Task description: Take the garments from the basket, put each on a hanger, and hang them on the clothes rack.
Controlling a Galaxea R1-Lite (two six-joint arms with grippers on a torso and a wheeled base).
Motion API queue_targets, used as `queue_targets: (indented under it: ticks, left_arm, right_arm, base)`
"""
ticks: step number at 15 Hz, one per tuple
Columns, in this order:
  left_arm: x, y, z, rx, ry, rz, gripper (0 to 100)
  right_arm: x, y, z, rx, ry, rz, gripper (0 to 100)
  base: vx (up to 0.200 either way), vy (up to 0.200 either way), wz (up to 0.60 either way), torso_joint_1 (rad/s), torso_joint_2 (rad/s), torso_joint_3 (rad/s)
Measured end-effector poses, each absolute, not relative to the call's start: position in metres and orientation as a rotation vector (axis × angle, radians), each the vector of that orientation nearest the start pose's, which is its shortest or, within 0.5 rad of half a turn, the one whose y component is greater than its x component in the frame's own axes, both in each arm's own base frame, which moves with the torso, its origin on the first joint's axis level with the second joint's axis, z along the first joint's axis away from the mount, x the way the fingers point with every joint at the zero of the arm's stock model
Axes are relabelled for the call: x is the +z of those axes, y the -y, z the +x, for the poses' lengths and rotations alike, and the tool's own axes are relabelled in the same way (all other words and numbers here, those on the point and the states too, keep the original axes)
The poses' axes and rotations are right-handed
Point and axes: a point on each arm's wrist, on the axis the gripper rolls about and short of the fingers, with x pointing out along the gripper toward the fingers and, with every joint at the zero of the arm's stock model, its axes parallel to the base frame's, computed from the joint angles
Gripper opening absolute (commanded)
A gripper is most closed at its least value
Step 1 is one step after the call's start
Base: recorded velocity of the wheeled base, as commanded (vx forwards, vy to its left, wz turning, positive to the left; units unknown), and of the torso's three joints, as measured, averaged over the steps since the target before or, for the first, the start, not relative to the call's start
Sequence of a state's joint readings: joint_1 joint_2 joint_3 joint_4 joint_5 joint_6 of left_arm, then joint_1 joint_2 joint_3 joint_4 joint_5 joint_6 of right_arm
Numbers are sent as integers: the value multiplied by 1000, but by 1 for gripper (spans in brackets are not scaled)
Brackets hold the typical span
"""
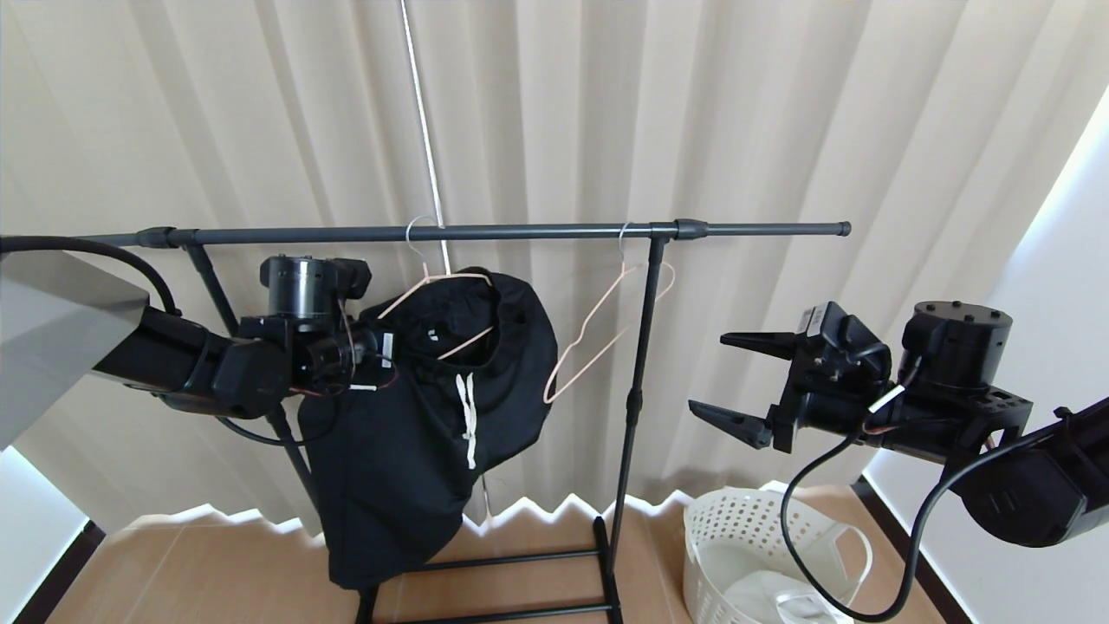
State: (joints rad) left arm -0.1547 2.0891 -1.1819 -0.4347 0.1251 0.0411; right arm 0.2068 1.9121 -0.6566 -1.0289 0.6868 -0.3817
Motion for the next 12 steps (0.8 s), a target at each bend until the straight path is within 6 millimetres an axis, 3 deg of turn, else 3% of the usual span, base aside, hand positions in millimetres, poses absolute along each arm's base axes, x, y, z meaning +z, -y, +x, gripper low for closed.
queue_targets:
  ticks: [12]
  left_arm:
    - [141,71,443,27,-538,51,0]
  right_arm:
    - [118,-80,312,920,-55,-299,100]
  base:
    - [0,0,0,0,0,0]
